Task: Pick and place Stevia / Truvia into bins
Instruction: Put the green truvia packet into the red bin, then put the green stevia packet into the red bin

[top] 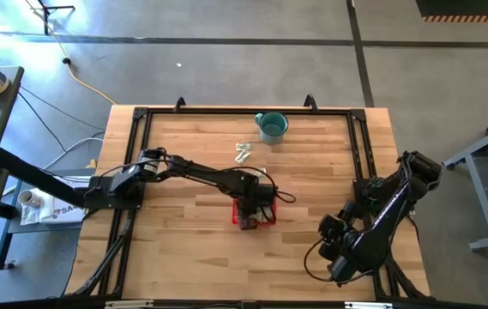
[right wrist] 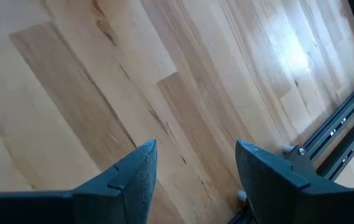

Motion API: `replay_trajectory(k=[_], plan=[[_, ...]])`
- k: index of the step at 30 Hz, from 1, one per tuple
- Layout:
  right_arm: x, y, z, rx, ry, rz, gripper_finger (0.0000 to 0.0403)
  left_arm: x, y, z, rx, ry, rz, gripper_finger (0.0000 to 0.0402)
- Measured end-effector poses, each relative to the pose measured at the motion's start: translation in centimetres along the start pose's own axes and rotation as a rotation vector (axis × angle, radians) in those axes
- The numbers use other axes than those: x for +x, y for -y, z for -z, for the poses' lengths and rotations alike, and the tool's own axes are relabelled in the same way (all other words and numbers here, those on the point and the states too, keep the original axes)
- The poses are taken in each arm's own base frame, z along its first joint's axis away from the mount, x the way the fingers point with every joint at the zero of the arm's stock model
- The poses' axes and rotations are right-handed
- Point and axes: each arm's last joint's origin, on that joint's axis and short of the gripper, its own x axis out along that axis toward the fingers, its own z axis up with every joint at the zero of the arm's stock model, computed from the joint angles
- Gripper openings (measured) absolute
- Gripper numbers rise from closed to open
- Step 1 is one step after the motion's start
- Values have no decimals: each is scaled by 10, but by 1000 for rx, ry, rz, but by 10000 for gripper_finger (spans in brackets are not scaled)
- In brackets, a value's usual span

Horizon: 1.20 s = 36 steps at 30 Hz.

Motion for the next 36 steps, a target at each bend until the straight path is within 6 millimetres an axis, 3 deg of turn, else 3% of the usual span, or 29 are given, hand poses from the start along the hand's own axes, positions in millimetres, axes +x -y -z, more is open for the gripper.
replay_trajectory(k=[6, 10, 21, 26, 31, 36], plan=[[5, 1, -9, 30, -9, 13, 209, -38, 16, -9, 25, 101, 3, 73], [8, 2, -16, 35, 3, 21, 209, -58, 15, -6, 34, 130, -43, 85], [12, 4, -25, -2, 48, 39, 209, -69, 24, 9, 0, 33, -49, 138], [15, 0, -30, -16, -1, -11, 209, -109, 41, 21, 3, 113, -25, 159], [24, 1, -50, -44, 8, -147, 209, -144, 49, 39, -16, 211, -32, 161], [43, 27, -90, -1, 102, -245, 209, -145, 26, 70, -135, 235, -129, 156]])
